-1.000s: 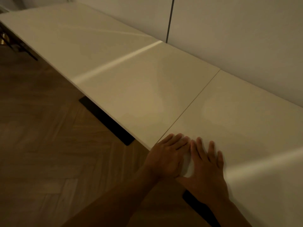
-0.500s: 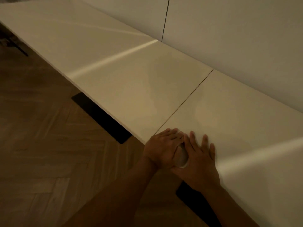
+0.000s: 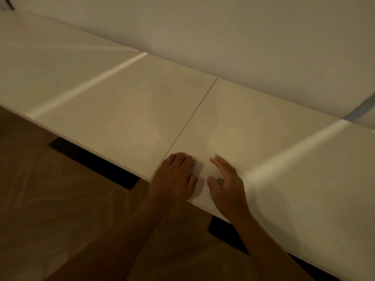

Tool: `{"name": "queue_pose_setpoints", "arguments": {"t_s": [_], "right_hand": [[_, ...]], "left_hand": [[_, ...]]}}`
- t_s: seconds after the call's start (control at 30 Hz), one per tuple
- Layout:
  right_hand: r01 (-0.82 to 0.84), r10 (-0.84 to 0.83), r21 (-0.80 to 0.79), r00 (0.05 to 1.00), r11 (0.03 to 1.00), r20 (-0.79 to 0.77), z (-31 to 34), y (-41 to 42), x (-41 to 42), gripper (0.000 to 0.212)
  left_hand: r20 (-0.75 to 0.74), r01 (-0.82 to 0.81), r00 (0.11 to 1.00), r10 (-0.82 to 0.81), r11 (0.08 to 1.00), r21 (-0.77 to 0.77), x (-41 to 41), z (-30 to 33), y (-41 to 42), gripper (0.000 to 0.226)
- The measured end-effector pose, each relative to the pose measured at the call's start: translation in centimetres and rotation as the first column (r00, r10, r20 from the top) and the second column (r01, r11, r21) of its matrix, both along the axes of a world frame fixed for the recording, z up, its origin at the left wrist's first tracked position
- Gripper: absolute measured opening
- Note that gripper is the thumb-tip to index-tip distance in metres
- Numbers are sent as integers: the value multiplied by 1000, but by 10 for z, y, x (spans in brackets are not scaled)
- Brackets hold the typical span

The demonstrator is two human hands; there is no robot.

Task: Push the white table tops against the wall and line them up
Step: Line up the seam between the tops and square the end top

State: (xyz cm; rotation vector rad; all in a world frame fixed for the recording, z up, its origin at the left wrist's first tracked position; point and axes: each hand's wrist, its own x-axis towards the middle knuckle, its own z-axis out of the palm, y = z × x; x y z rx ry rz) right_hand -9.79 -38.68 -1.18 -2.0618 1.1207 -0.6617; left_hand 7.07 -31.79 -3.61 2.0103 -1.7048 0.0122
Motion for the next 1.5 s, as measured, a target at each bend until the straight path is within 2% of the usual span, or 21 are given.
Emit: {"name": "queue_pose_setpoints", "arguments": {"t_s": [0.1, 0.2, 0.3, 0.43, 0.53, 0.63, 0.73, 0.83, 1.0, 1.17, 1.33, 1.5], "right_hand": [[218, -225, -95, 973, 971, -59, -6, 8, -11, 42], [341, -386, -270, 913, 901, -134, -8, 5, -40, 33], [479, -509, -222, 854, 849, -104, 2, 0, -81, 21], [531, -553, -174, 825, 829, -116, 15, 1, -147, 18], [587, -604, -150, 788, 796, -122, 24, -6, -200, 17], [647, -659, -131, 744, 751, -108, 40, -12, -253, 18], [706, -714, -102, 695, 701, -92, 57, -19, -309, 19], [752, -759, -104, 645, 651, -84, 74, -27, -373, 18], [820, -826, -116, 544, 561, -146, 107, -38, -488, 19], [873, -863, -68, 461, 483, -207, 138, -40, -594, 30], [932, -913, -23, 348, 361, -214, 157, -60, -666, 33], [980, -962, -21, 189, 197, -196, 155, -99, -725, 32]], "left_hand": [[68, -3, 998, -2, 997, 78, -8, 1, -4, 47], [75, 54, 995, -63, 991, 119, -35, 9, -12, 43], [18, 146, 989, -149, 983, 108, -79, 21, -29, 38], [-15, 305, 952, -305, 948, 89, -149, 45, -52, 33], [-24, 415, 910, -414, 904, 105, -209, 67, -68, 41], [-31, 472, 881, -473, 872, 129, -276, 87, -85, 50], [-35, 548, 835, -549, 823, 152, -338, 104, -102, 43], [-38, 603, 795, -606, 780, 170, -397, 124, -121, 47], [-8, 677, 723, -691, 706, 208, -496, 158, -155, 39], [3, 738, 649, -761, 630, 242, -584, 194, -180, 45], [-13, 802, 562, -827, 541, 254, -652, 219, -214, 49], [6, 860, 455, -891, 441, 257, -720, 218, -268, 47]]}}
